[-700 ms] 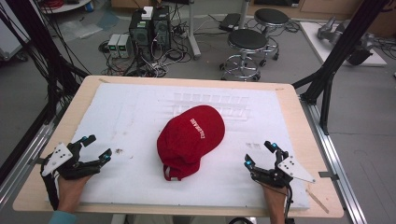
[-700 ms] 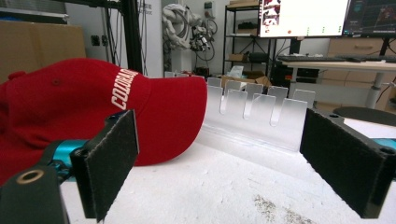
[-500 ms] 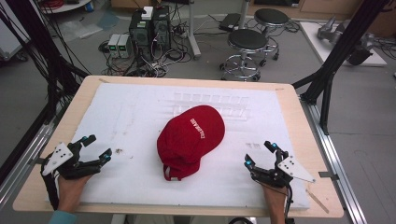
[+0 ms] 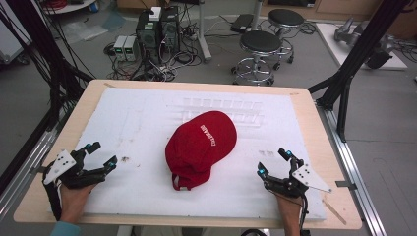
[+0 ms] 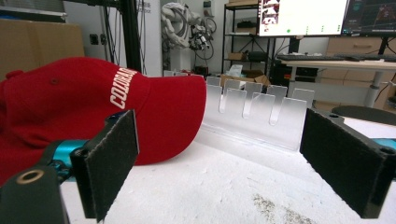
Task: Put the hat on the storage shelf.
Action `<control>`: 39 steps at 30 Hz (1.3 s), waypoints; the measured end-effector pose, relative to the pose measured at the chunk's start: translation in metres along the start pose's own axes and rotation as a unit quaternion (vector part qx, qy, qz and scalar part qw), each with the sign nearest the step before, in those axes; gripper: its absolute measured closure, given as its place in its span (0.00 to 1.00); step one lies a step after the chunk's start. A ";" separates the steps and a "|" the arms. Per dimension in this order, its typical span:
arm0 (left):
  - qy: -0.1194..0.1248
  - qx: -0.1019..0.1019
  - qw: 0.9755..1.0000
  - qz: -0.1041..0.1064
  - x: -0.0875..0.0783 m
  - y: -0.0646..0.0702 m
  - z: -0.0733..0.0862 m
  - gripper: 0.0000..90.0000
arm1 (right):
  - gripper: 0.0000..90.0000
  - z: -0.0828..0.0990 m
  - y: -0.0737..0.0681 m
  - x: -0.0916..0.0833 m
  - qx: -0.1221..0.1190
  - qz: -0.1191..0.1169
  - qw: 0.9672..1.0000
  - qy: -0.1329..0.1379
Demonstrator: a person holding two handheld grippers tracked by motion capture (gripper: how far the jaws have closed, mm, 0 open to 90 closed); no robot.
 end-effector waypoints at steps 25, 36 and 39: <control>-0.008 -0.002 0.999 0.042 0.014 0.046 -0.033 0.15 | 0.12 0.000 0.000 0.001 0.000 -0.003 1.000 -0.007; -0.050 0.005 0.995 0.087 0.045 0.090 -0.041 0.15 | 0.12 0.000 0.000 0.002 -0.003 -0.003 1.000 -0.007; -0.063 0.009 0.994 0.094 0.053 0.100 -0.037 0.15 | 0.12 0.000 0.000 0.001 -0.001 -0.003 1.000 -0.008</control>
Point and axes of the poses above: each handheld gripper's, and its own axes: x roughly forward along the jaws, z roughly out of its underside, y roughly to its right, the point moved 2 cm from there along x, roughly forward along the jaws, and after that the axes turned 10 degrees about -x, right-handed, at the moved point
